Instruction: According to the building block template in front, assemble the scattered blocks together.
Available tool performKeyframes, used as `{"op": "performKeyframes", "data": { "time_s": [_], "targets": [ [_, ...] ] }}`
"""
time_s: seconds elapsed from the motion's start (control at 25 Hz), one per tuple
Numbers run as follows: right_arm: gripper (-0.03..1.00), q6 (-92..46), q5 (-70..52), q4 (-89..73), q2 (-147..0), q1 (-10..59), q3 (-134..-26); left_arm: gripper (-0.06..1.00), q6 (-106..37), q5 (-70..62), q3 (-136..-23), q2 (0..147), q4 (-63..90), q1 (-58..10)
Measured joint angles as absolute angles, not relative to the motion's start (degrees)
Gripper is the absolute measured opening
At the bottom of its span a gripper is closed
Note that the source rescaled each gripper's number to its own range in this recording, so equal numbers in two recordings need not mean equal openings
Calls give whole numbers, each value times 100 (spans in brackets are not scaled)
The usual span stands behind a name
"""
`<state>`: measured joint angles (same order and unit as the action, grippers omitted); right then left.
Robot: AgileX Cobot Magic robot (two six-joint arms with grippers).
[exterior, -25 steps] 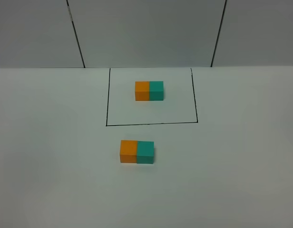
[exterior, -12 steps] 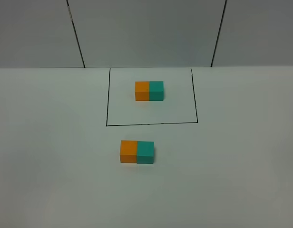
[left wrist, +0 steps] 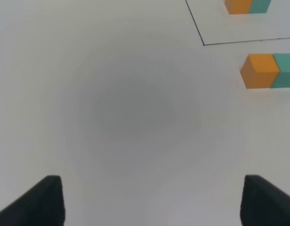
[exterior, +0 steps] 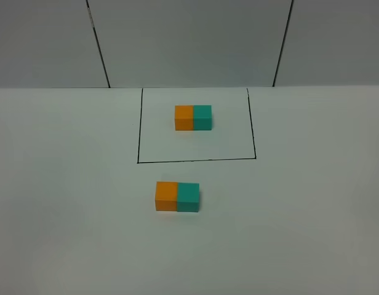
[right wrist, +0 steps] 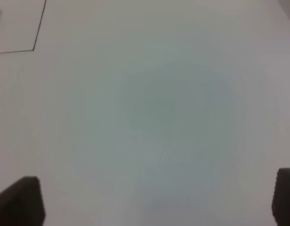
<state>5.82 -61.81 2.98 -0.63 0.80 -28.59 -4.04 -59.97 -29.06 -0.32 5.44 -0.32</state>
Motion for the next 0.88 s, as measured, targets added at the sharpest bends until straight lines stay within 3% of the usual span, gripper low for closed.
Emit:
{"op": "performKeyframes", "data": {
  "time_s": [0.48,0.6,0.88],
  "targets": [
    [52,582,-6181,257,-63,80,-2859,71,-404,-5997,-2906,-32,544,-32],
    [46,581,-6181,257,-63,80,-2859,71,-404,-5997,-2906,-32,544,-32],
    [45,806,-6181,437,-63,80,-2859,71,-404,-5997,-2906,-32,544,-32]
  ]
}}
